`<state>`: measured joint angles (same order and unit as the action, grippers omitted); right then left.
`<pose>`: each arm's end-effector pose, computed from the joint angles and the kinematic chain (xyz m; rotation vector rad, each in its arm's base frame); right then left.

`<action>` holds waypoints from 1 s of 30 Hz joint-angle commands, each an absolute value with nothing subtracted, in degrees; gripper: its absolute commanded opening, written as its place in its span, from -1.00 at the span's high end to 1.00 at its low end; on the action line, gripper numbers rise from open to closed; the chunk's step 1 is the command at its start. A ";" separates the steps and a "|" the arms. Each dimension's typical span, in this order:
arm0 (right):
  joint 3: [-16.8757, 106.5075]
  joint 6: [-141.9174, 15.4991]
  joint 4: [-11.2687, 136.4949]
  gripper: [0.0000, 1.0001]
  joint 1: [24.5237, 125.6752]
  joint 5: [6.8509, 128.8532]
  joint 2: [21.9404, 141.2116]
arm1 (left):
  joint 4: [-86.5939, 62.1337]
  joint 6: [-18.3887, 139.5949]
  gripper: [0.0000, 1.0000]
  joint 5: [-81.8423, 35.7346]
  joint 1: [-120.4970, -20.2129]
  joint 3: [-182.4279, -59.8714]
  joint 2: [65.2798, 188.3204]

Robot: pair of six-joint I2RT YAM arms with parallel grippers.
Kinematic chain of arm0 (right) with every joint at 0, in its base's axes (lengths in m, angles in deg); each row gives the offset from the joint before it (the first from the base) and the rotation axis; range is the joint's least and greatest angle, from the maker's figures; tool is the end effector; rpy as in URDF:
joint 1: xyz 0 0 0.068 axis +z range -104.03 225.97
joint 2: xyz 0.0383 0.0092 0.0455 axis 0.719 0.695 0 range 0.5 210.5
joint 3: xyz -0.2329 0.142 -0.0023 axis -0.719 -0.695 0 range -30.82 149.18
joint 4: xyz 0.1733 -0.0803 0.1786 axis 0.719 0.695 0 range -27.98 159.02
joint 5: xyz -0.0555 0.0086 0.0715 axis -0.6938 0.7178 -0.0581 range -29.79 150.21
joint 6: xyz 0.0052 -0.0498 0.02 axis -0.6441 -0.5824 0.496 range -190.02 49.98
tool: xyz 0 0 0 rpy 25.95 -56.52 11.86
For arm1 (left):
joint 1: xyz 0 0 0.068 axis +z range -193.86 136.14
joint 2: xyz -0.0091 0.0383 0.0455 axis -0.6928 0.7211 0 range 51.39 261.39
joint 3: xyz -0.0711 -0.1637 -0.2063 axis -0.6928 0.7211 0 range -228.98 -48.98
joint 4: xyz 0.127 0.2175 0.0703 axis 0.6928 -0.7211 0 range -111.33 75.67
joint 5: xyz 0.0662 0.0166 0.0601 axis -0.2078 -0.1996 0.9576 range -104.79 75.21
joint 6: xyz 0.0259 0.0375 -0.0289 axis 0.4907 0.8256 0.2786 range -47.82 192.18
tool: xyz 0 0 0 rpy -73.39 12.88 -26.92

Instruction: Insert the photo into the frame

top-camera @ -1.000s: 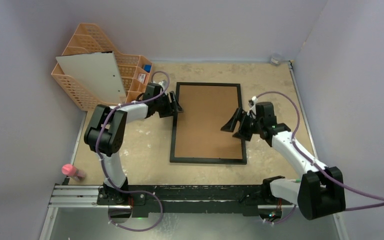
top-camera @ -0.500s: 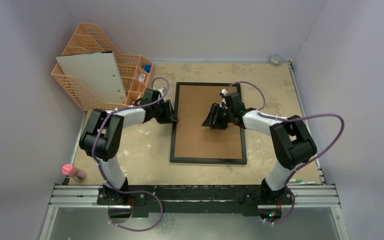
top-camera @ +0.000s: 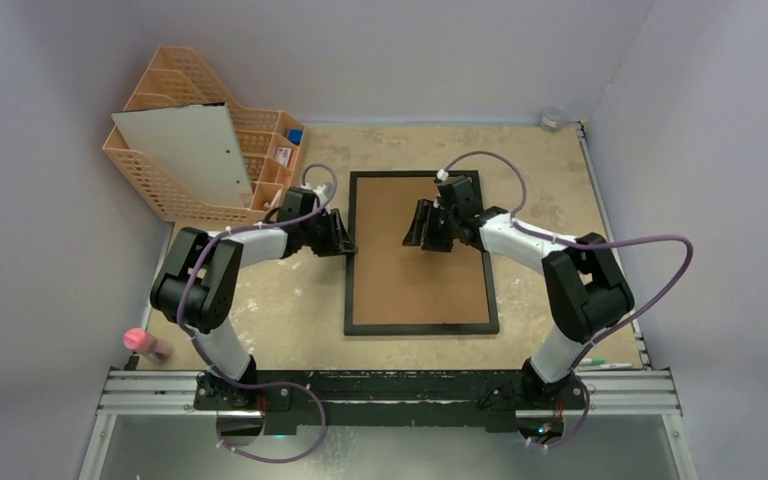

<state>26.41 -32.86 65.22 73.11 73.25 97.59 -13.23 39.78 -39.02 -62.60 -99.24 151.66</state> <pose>0.3153 0.1707 0.1902 0.0927 2.4455 0.8011 0.3177 -0.1232 0.1438 -0.0986 2.5319 -0.8977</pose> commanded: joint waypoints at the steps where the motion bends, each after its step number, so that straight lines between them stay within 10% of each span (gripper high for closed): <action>1: 32.27 -33.37 71.31 -0.18 77.91 65.90 94.14 | -15.29 36.73 0.90 -45.39 -65.22 -94.42 147.59; 13: 37.04 -23.53 86.07 -0.33 99.80 56.12 97.59 | -15.20 29.11 0.88 -46.11 -67.23 -88.71 142.01; 30: 40.24 -16.11 91.63 0.32 107.46 53.88 103.97 | -15.51 27.94 0.89 -41.77 -67.23 -86.19 141.04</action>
